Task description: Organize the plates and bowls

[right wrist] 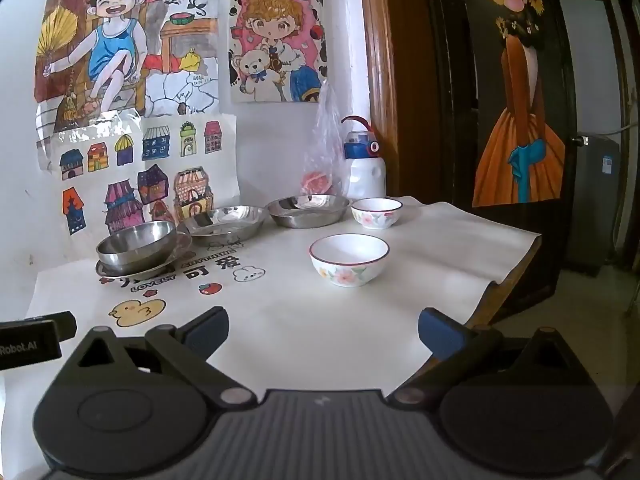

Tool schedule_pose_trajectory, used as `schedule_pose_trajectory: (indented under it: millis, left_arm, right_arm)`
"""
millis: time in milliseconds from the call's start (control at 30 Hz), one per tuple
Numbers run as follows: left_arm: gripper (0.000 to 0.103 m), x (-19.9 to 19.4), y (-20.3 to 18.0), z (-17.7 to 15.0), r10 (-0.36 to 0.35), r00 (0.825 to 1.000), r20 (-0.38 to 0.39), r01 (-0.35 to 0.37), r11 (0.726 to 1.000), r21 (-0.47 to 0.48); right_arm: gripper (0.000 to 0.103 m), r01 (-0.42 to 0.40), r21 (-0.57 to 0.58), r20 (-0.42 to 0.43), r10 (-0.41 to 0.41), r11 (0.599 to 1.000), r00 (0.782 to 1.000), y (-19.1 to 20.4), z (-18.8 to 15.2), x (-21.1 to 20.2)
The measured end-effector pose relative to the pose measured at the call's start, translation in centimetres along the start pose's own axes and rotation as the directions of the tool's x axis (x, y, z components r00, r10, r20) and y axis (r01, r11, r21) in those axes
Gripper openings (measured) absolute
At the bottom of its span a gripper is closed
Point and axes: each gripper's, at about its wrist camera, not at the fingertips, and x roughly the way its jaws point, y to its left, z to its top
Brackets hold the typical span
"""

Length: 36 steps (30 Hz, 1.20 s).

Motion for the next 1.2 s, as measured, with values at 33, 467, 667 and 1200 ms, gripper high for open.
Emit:
schedule_pose_trajectory:
  millis: [33, 467, 667, 1200]
  left_arm:
    - [0.102, -0.01, -0.02, 0.0, 0.0, 1.0, 0.0, 0.0, 1.0, 0.0]
    - [0.102, 0.03, 0.03, 0.01, -0.001, 1.0, -0.006, 0.001, 1.0, -0.004]
    - [0.102, 0.0, 0.08, -0.01, -0.002, 1.0, -0.004, 0.002, 1.0, -0.003]
    - [0.102, 0.57, 0.18, -0.57, -0.002, 1.0, -0.008, 0.002, 1.0, -0.002]
  right_arm:
    - [0.103, -0.001, 0.002, -0.001, 0.001, 1.0, 1.0, 0.05, 0.02, 0.01]
    - [0.103, 0.011, -0.002, -0.007, -0.011, 1.0, 1.0, -0.44, -0.23, 0.39]
    - [0.103, 0.012, 0.0, -0.008, -0.012, 1.0, 1.0, -0.51, -0.21, 0.41]
    - [0.103, 0.013, 0.001, -0.011, -0.013, 1.0, 1.0, -0.5, -0.26, 0.55]
